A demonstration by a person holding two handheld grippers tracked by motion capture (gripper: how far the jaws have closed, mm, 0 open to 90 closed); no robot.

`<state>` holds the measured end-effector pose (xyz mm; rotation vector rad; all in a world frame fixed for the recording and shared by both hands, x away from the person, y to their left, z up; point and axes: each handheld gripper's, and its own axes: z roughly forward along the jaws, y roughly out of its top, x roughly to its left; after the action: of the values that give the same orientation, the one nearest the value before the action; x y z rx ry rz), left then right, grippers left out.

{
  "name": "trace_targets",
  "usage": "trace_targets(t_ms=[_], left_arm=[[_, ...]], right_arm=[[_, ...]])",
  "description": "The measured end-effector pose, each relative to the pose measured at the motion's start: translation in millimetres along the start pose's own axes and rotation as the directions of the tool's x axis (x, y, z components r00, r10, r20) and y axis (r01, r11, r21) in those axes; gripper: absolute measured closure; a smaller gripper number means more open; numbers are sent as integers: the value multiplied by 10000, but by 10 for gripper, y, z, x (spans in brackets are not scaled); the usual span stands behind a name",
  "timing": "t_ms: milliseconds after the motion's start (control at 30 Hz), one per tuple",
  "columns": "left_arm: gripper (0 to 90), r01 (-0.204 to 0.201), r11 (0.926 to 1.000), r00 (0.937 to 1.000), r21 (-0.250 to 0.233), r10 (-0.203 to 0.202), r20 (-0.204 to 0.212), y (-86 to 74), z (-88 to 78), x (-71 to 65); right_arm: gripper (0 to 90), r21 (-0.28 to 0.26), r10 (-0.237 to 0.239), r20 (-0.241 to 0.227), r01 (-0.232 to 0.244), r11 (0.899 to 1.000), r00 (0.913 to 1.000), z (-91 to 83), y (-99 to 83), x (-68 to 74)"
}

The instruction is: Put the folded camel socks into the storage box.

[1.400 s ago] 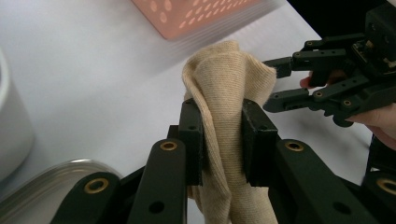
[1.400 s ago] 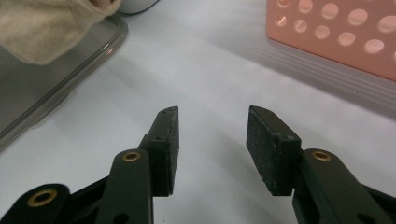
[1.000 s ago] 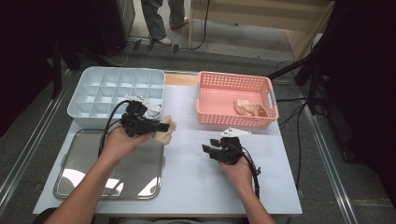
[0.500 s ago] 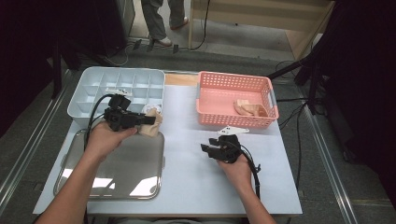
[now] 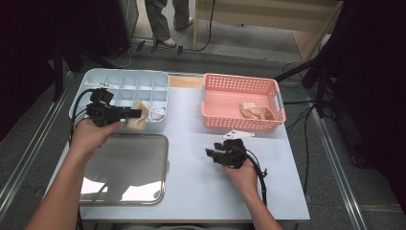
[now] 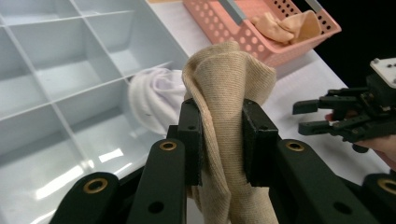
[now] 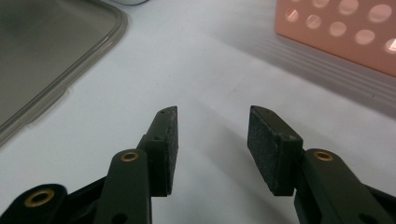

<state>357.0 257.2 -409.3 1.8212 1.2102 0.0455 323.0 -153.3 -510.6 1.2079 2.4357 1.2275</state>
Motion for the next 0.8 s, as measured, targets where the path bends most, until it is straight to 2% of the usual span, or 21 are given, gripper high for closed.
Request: trace_targets(t_ms=[100, 167, 267, 400, 567, 733, 800], left_arm=[[737, 225, 9997, 9997, -111, -227, -132, 29, -26, 104], [738, 191, 9997, 9994, -171, -196, -290, 50, -24, 145], [737, 353, 9988, 9986, -338, -366, -385, 86, -6, 227], [737, 515, 9969, 9976, -598, -541, -435, 121, 59, 321], [738, 745, 9952, 9948, -638, -786, -645, 121, 187, 453], [738, 729, 9955, 9920, -606, -787, -985, 119, 288, 509], [737, 531, 9978, 9889, -406, -581, -1364, 136, 330, 507]], right_arm=[[541, 62, 22, 38, -22, 10000, 10000, 0, -8, 7], [541, 50, 40, 57, -40, 10000, 10000, -8, -15, 11], [541, -7, 69, 105, -69, 10000, 9999, -21, -40, 10], [541, -2, 84, 157, -84, 10000, 9998, -45, -68, 4], [541, -75, 84, 217, -82, 9999, 9997, -78, -97, 5], [541, -100, 178, 278, -175, 9998, 9995, -112, -129, 1], [541, -131, 160, 289, -156, 9998, 9995, -118, -141, -1]])
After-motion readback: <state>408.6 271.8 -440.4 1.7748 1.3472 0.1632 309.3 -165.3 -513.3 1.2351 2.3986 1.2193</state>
